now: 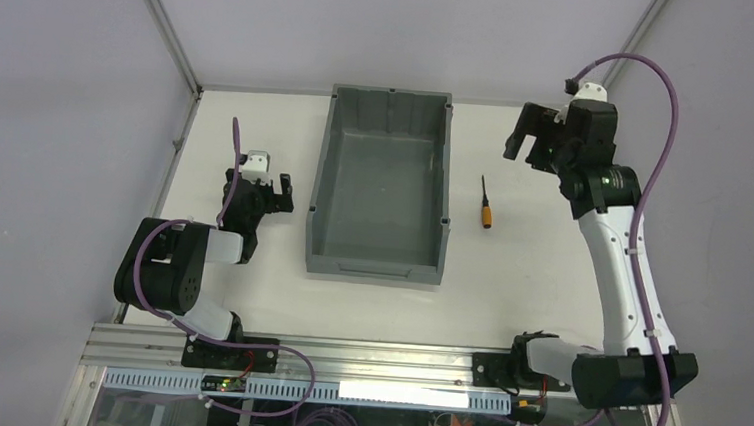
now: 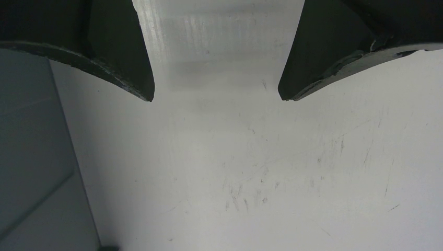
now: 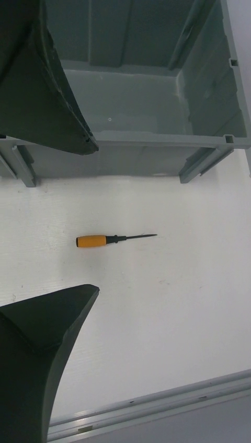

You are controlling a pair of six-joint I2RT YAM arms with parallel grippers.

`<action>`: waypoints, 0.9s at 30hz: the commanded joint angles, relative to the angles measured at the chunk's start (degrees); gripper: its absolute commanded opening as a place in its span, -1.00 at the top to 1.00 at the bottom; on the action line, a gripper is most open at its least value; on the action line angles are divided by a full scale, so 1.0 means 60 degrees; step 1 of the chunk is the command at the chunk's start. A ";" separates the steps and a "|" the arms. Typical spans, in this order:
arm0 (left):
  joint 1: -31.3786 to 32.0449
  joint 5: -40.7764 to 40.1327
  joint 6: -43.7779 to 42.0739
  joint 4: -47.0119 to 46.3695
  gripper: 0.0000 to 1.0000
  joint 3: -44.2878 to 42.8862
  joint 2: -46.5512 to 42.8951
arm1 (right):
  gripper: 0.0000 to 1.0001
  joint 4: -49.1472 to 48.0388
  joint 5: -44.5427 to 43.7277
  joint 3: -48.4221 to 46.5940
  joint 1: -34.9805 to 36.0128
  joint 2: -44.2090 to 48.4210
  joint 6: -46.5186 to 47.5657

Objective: Put the screwdriver in the bin
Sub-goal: Pick up the screwdriver from the center of the board.

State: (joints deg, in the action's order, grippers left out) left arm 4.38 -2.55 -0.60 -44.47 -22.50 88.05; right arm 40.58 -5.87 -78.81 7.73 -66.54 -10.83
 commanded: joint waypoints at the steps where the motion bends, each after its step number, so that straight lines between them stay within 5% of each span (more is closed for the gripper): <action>1: -0.0101 0.0146 0.0075 -0.0253 -0.98 0.0088 -0.0307 | -0.99 0.1246 0.0384 -0.1262 -0.0035 -0.1021 0.0045; 27: -0.0101 0.0150 0.0072 -0.0263 -0.98 0.0088 -0.0312 | -0.88 0.2400 0.0887 -0.1748 -0.0048 -0.5571 -0.0361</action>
State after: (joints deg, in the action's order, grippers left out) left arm 4.38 -2.55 -0.60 -44.47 -22.50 88.05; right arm 55.24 -1.98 -89.14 7.73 -98.15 -12.34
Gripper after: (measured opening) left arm 0.992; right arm 0.949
